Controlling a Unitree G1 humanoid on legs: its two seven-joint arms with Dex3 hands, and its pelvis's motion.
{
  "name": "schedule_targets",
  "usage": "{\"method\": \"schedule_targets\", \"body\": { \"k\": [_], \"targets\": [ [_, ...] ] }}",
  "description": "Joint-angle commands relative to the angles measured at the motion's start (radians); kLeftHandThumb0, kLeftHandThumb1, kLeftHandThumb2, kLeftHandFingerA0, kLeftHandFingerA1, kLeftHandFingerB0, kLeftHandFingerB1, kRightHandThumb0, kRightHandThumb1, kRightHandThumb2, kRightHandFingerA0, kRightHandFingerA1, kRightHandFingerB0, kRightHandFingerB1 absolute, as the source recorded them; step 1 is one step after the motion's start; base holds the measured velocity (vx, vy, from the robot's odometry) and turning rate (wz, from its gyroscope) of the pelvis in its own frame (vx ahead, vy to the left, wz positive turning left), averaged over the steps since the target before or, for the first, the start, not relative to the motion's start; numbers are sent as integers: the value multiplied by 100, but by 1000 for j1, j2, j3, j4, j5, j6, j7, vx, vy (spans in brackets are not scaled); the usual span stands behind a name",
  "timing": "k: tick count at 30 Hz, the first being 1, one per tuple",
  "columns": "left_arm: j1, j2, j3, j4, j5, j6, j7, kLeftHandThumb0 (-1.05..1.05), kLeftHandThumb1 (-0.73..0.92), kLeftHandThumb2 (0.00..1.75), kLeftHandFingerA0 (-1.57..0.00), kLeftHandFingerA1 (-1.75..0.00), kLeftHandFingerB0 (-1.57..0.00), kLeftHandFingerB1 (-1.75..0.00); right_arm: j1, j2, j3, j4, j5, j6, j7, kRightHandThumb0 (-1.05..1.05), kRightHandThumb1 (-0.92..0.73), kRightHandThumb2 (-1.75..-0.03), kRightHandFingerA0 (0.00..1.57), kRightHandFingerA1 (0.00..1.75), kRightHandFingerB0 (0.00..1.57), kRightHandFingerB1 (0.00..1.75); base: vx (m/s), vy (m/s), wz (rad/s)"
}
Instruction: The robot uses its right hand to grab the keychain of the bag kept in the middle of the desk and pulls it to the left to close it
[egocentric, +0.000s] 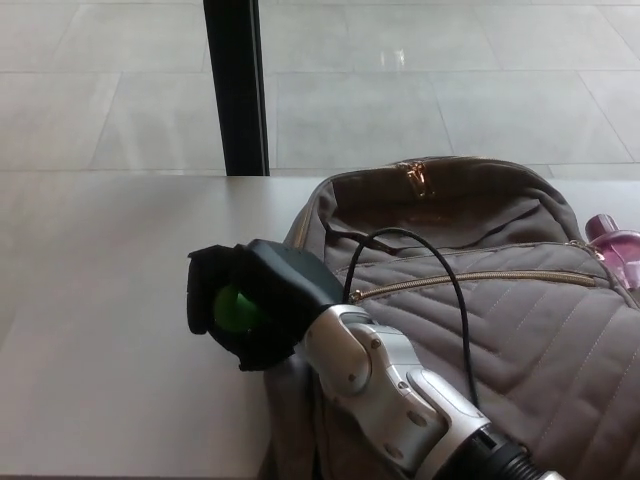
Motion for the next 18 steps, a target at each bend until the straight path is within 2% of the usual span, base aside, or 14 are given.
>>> {"method": "schedule_targets", "body": {
  "k": [1,2,3,4,5,6,7,8,12,14,15,18],
  "targets": [
    [-3,-4,6,-1,-13,29,-3,-105,80,70,-77,-117,-63,-116,-21,125,35,4,24,18,16,-17,-58,-105,85,169,74,139,0,0,0],
    [0,-3,2,-3,-8,21,0,-105,82,70,-78,-119,-61,-117,-20,119,32,-9,32,44,43,-23,-64,-94,81,167,63,111,0,0,0],
    [2,-2,-4,-4,1,11,8,-105,80,73,-74,-116,-59,-116,-23,100,32,-36,41,94,104,-36,-72,-67,77,131,37,66,0,0,0],
    [0,-2,-4,-1,2,13,10,-105,80,73,-74,-116,-59,-116,-26,81,36,-54,43,114,143,-36,-72,-67,77,131,37,66,0,0,0],
    [-1,-4,-4,1,1,14,10,-105,79,73,-73,-117,-59,-115,-27,62,40,-71,44,131,179,-54,-54,-87,68,90,14,51,0,0,0],
    [-7,-5,-5,9,3,12,12,-105,80,75,-71,-115,-57,-111,-30,29,47,-103,42,169,244,-63,-70,-60,34,70,3,35,0,0,0],
    [-7,-7,1,10,-5,9,1,-105,79,74,-72,-117,-59,-113,-42,4,63,-131,21,212,293,-79,-72,-62,7,54,0,17,0,0,0],
    [-10,-7,2,17,-7,5,-15,-105,79,73,-73,-117,-57,-114,-50,-41,65,-187,25,275,392,-99,-73,-63,0,0,0,0,0,0,0],
    [-6,-8,-1,22,-1,-3,-12,-105,77,72,-74,-115,-56,-112,-64,-96,46,-245,59,317,502,-105,-75,-65,0,0,0,0,0,0,0],
    [-6,-8,-1,29,2,-6,-3,-105,77,71,-78,-116,-62,-114,-77,-141,35,-280,59,326,545,-105,-77,-68,0,0,0,0,0,0,0],
    [-2,-9,3,23,-4,0,-5,-104,41,120,-120,-133,-59,-102,-78,-161,18,-301,71,327,560,-105,-78,-69,0,0,0,0,0,0,0],
    [3,-9,1,15,-1,11,10,-105,44,122,-121,-134,-60,-103,-80,-199,-1,-342,73,312,571,-105,-80,-71,0,0,0,0,0,0,0]
  ]
}}
